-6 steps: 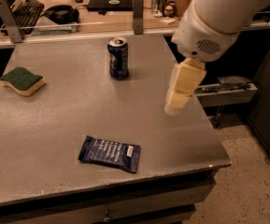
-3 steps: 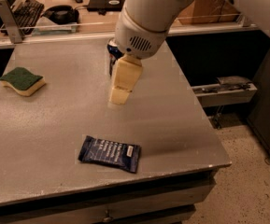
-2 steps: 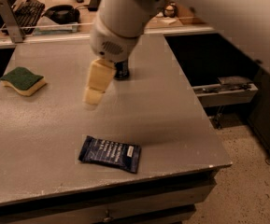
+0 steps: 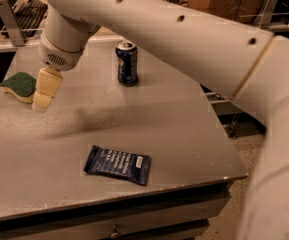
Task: Pick sponge
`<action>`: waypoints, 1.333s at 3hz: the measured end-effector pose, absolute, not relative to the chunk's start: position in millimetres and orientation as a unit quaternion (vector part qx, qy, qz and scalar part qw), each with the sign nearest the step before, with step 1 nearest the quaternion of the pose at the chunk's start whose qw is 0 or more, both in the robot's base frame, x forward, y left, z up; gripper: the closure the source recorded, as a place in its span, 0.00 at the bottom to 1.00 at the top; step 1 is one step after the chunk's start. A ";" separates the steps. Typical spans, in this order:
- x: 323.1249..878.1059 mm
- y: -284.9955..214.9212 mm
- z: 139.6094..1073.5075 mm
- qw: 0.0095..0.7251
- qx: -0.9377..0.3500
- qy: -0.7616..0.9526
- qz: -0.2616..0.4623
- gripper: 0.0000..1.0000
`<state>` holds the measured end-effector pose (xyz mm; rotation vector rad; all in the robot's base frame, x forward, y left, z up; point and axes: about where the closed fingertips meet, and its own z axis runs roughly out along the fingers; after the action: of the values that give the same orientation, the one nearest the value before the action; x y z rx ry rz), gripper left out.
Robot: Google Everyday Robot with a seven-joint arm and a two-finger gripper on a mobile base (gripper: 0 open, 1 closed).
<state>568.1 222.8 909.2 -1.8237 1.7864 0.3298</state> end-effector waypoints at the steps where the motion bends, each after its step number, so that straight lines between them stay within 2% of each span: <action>1: 593.9 275.3 884.2 0.282 -0.673 0.668 0.143 0.00; 2: 615.1 312.1 858.1 0.275 -0.657 0.680 0.172 0.00; 3: 621.1 337.1 840.9 0.267 -0.646 0.688 0.194 0.18; 4: 627.0 345.1 836.9 0.268 -0.639 0.692 0.202 0.42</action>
Offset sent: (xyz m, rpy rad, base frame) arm 0.0737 0.1297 -0.0781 0.1156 0.1556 -0.0499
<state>627.0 345.1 836.9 -1.7243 1.8674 0.5451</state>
